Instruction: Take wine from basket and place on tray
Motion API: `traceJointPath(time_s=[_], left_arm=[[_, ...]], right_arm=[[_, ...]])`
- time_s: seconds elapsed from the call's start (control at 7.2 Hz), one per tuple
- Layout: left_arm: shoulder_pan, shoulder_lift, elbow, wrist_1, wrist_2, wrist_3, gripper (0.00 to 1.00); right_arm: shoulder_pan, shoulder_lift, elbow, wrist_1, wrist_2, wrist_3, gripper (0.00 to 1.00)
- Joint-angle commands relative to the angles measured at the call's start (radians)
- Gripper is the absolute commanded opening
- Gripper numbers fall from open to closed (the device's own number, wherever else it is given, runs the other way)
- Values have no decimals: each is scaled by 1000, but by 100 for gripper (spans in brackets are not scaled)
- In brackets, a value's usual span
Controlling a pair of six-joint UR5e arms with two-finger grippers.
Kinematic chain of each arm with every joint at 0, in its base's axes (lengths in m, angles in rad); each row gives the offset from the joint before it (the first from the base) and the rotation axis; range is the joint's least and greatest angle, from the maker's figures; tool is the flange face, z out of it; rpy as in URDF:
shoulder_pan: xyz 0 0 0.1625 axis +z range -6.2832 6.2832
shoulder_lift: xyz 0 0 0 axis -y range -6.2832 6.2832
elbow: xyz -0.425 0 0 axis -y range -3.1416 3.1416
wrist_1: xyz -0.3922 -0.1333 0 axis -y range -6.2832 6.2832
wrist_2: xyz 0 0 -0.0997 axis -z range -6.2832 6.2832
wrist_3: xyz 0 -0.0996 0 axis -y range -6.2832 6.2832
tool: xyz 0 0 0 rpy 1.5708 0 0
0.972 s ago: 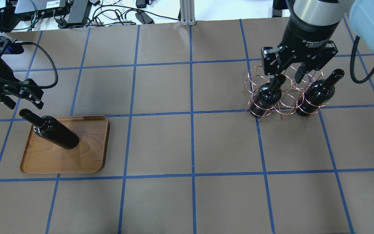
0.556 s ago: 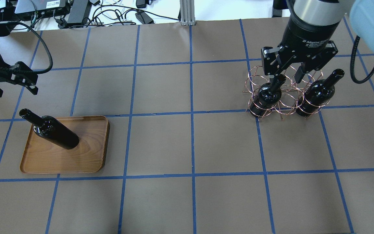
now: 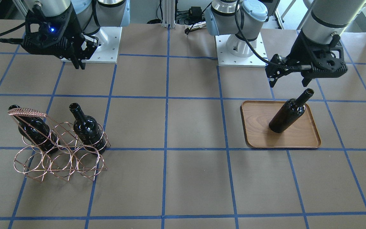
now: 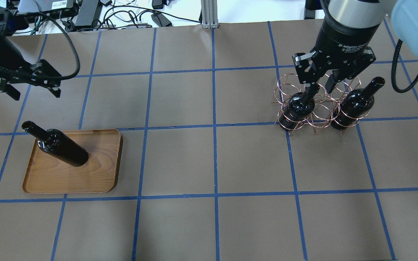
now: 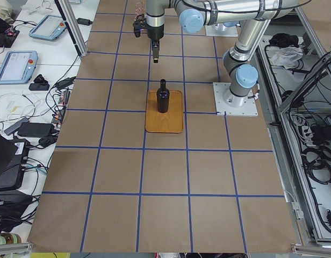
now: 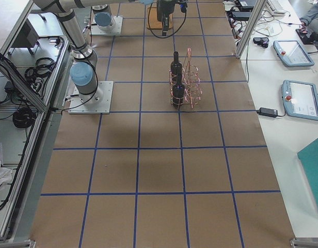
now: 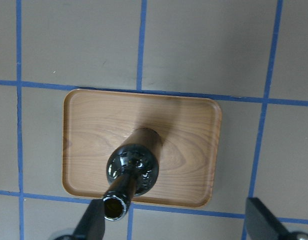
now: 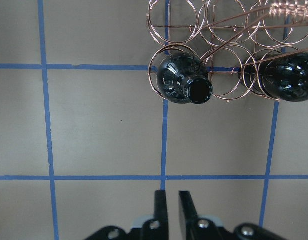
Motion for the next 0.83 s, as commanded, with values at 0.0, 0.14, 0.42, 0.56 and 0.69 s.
traceJointPath(time_s=[0.0, 0.14, 0.42, 0.56, 0.69], left_arm=[[-34, 34, -1, -7, -70, 19, 100], [-32, 46, -1, -19, -60, 42, 100], [-34, 69, -1, -55, -69, 43, 100], [-34, 72, -1, -55, -69, 43, 100], [-34, 72, -3, -55, -66, 43, 100]], right_arm=[[1, 2, 1, -6, 7, 5, 90], [0, 2, 1, 3, 11, 2, 100], [1, 2, 1, 3, 11, 1, 100], [1, 2, 1, 3, 11, 1, 100], [0, 2, 1, 3, 11, 1, 100]])
